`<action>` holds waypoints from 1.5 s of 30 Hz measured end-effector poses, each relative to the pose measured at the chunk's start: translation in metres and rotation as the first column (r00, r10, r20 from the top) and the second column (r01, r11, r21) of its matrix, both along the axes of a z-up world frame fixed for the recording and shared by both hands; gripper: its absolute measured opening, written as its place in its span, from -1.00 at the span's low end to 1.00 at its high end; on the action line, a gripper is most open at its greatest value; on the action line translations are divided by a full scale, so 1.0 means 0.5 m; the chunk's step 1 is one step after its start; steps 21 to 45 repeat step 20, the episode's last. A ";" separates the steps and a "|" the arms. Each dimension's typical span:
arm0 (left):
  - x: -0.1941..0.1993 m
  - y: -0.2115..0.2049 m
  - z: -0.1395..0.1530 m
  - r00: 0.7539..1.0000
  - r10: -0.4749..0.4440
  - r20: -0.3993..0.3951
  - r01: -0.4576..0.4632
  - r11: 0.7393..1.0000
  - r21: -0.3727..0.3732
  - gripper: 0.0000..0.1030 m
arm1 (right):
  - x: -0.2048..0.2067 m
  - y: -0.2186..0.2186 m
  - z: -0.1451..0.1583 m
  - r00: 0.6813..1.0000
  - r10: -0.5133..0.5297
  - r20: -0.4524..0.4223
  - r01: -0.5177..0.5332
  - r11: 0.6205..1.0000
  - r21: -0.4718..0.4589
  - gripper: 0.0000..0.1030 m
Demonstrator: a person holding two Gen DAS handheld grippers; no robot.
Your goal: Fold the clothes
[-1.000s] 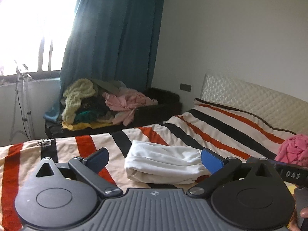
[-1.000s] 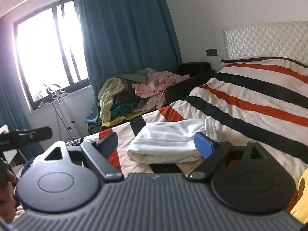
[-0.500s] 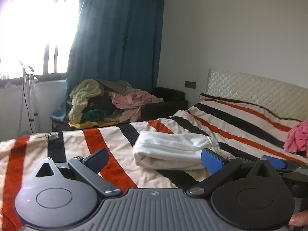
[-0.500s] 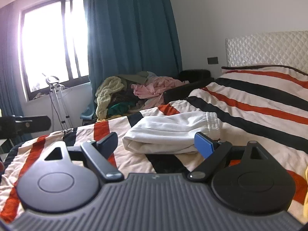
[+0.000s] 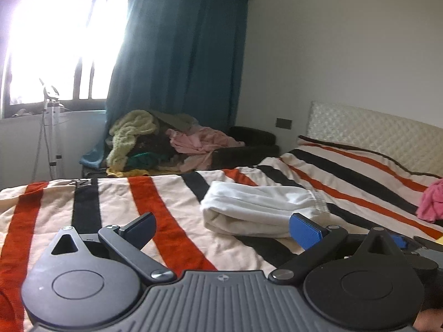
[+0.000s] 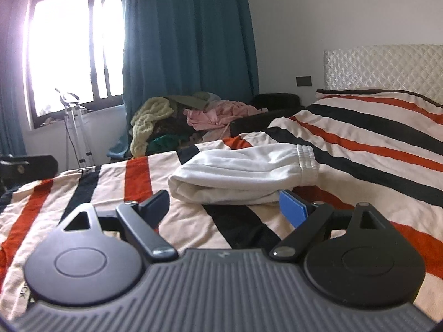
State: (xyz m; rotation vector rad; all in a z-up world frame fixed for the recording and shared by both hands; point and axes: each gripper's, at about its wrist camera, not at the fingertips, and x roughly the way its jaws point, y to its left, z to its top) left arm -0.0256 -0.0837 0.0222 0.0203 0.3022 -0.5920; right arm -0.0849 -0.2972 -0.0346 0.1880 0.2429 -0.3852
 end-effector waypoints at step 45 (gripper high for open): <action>-0.003 -0.003 -0.020 1.000 0.009 0.010 -0.009 0.997 0.072 1.00 | 0.001 0.015 -0.005 0.999 -0.019 -0.027 0.018 0.999 -0.030 0.70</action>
